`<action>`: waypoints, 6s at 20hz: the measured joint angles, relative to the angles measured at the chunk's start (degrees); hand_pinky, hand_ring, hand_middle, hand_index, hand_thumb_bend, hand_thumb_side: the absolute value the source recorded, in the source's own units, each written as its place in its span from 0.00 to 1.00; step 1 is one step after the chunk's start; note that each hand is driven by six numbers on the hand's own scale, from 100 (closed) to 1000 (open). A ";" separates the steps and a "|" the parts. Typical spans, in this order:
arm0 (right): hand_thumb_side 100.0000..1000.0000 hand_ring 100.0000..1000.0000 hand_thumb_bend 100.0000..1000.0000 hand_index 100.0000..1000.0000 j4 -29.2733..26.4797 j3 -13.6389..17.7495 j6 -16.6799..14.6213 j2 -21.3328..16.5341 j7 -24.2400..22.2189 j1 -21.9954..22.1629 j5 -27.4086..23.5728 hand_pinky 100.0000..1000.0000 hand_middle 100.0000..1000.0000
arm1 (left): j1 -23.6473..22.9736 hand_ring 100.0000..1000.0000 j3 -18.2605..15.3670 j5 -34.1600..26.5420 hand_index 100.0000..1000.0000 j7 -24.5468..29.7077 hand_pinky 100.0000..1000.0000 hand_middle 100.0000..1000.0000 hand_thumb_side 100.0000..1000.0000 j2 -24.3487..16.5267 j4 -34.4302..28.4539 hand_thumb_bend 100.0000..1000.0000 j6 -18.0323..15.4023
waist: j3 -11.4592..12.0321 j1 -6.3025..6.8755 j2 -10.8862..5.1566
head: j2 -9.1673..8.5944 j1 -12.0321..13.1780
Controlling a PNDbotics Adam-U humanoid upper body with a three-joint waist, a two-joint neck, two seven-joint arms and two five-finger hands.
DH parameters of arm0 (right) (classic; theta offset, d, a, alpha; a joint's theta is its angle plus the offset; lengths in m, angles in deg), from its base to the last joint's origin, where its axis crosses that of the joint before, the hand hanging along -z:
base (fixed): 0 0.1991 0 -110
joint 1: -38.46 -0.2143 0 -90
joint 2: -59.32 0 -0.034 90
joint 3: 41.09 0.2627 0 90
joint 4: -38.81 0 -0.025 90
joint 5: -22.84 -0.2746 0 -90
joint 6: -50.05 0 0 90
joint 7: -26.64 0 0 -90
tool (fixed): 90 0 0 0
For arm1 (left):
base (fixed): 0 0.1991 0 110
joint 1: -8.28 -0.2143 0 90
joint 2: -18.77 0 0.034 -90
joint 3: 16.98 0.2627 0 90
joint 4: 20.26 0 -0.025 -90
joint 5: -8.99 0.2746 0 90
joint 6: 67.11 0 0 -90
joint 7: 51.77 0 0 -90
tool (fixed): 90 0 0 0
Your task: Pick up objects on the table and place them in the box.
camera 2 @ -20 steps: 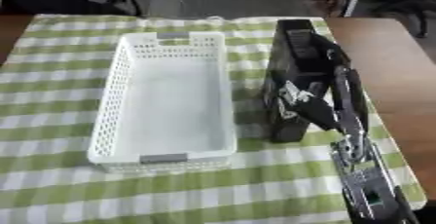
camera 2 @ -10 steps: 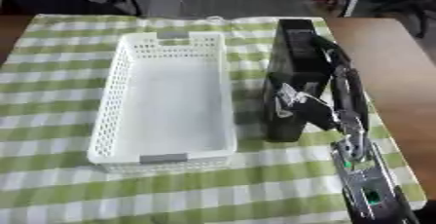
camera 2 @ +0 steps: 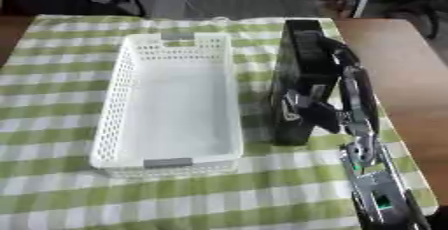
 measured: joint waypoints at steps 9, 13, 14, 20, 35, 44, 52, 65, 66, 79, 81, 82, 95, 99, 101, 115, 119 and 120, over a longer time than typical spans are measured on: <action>0.00 0.86 0.33 0.87 -0.13 0.01 0.52 0.00 0.71 0.00 0.19 0.59 0.80 | 0.00 0.63 0.00 -0.01 0.76 0.15 0.61 0.75 0.75 0.00 0.00 0.55 0.14 | 0.00 0.00 0.00 | 0.00 0.00; 0.00 0.82 0.29 0.86 -0.14 0.02 0.58 0.00 1.07 0.01 0.18 0.54 0.80 | 0.00 0.63 0.00 -0.01 0.76 0.21 0.61 0.76 0.75 0.00 0.00 0.55 0.21 | 0.00 0.00 0.00 | 0.00 0.00; 0.00 0.81 0.28 0.86 -0.15 0.02 0.60 0.00 1.11 0.01 0.18 0.53 0.80 | 0.00 0.63 0.00 -0.01 0.76 0.22 0.61 0.76 0.75 0.00 0.00 0.55 0.21 | 0.00 0.00 0.00 | 0.00 0.00; 0.00 0.71 0.17 0.83 -0.29 0.10 0.81 0.00 1.37 0.01 0.12 0.39 0.78 | 0.00 0.63 0.00 -0.01 0.76 0.23 0.61 0.76 0.75 0.01 0.00 0.55 0.22 | 0.00 0.00 0.00 | 0.00 0.00; 0.00 0.64 0.14 0.81 -2.50 1.43 1.83 0.00 3.93 0.04 0.24 0.32 0.76 | -0.01 0.63 0.00 -0.01 0.76 0.24 0.61 0.76 0.75 0.02 0.00 0.54 0.24 | -0.01 0.01 0.03 | 0.00 0.00; 0.00 0.63 0.14 0.80 -5.05 2.72 2.65 -0.09 5.65 -0.58 0.86 0.30 0.75 | -0.02 0.63 0.00 -0.01 0.76 0.24 0.61 0.76 0.75 0.03 0.00 0.54 0.27 | -0.02 0.06 0.03 | 0.00 0.00; 0.00 0.60 0.13 0.78 -8.03 4.66 4.32 -1.38 8.01 -2.61 1.73 0.28 0.74 | -0.24 0.63 0.00 -0.01 0.76 0.22 0.61 0.76 0.75 0.04 0.00 0.54 0.30 | -0.03 0.13 0.03 | 0.00 0.00; 0.00 0.57 0.10 0.76 -10.95 4.22 5.11 -3.77 8.58 -9.08 1.62 0.25 0.73 | -0.45 0.63 0.00 -0.01 0.76 0.31 0.61 0.76 0.75 0.05 0.00 0.54 0.66 | -0.02 0.17 -0.31 | 0.00 0.00; 0.00 0.57 0.10 0.76 -11.04 4.05 5.07 -4.06 8.49 -9.61 1.61 0.25 0.73 | -0.45 0.63 0.01 -0.01 0.76 0.28 0.61 0.76 0.75 0.05 -0.01 0.54 0.70 | -0.02 0.17 -0.31 | 0.00 0.00; 0.00 0.53 0.16 0.73 -11.62 0.89 2.96 -4.61 6.83 -18.43 0.47 0.21 0.72 | -0.74 0.63 0.27 -0.01 0.75 0.70 0.61 0.76 0.75 0.05 -0.02 0.54 1.15 | 0.11 0.17 -0.40 | 0.00 0.00; 0.00 0.53 0.07 0.73 -11.60 -0.04 2.79 -4.61 5.91 -19.71 0.33 0.22 0.72 | -0.77 0.63 0.34 -0.01 0.75 0.76 0.61 0.76 0.75 0.05 -0.02 0.54 1.21 | 0.28 0.15 -0.52 | 0.00 0.00; 0.00 0.54 0.11 0.73 -11.47 -0.51 2.75 -4.61 5.36 -20.29 0.30 0.22 0.72 | -0.78 0.63 0.35 -0.01 0.75 0.78 0.61 0.76 0.75 0.05 -0.02 0.54 1.23 | 0.36 0.14 -0.59 | 0.00 0.00; 0.00 0.55 0.04 0.73 -1.56 -4.41 -0.10 -1.88 0.83 -26.60 0.77 0.24 0.73 | -0.93 0.63 0.57 -0.11 0.75 1.26 0.61 0.76 0.75 0.09 -0.04 0.53 1.71 | 0.65 0.17 -0.63 | 0.01 -0.52; 0.00 0.55 0.03 0.73 1.21 -5.68 -1.38 -0.84 -0.46 -27.88 1.32 0.25 0.73 | -0.93 0.63 0.70 -0.14 0.75 1.34 0.61 0.76 0.76 0.33 -0.04 0.53 1.79 | 0.73 0.25 -0.63 | 0.01 -1.02; 0.00 0.55 0.03 0.73 2.56 -6.21 -2.02 -0.38 -1.08 -28.75 1.66 0.25 0.73 | -0.93 0.63 0.72 -0.14 0.75 1.46 0.61 0.76 0.76 0.52 -0.04 0.53 1.91 | 0.85 0.32 -0.63 | 0.01 -1.18; 0.00 0.59 0.03 0.75 12.56 -10.19 -8.94 2.60 -6.11 -33.05 1.26 0.32 0.74 | -0.93 0.63 1.10 -0.63 0.75 2.03 0.61 0.76 0.76 0.57 -0.06 0.53 2.47 | 1.99 0.40 -0.65 | 0.02 -2.34; 0.02 0.61 0.03 0.76 14.80 -11.25 -11.98 3.08 -8.43 -33.71 0.19 0.33 0.75 | -0.92 0.63 1.27 -0.68 0.75 2.14 0.61 0.76 0.76 0.58 -0.06 0.53 2.59 | 2.20 0.41 -0.66 | 0.02 -2.54; 0.03 0.61 0.02 0.76 15.32 -11.41 -12.59 3.20 -8.94 -33.71 0.12 0.33 0.75 | -0.92 0.63 1.35 -0.71 0.75 2.18 0.61 0.76 0.76 0.58 -0.06 0.53 2.62 | 2.28 0.41 -0.66 | 0.02 -2.55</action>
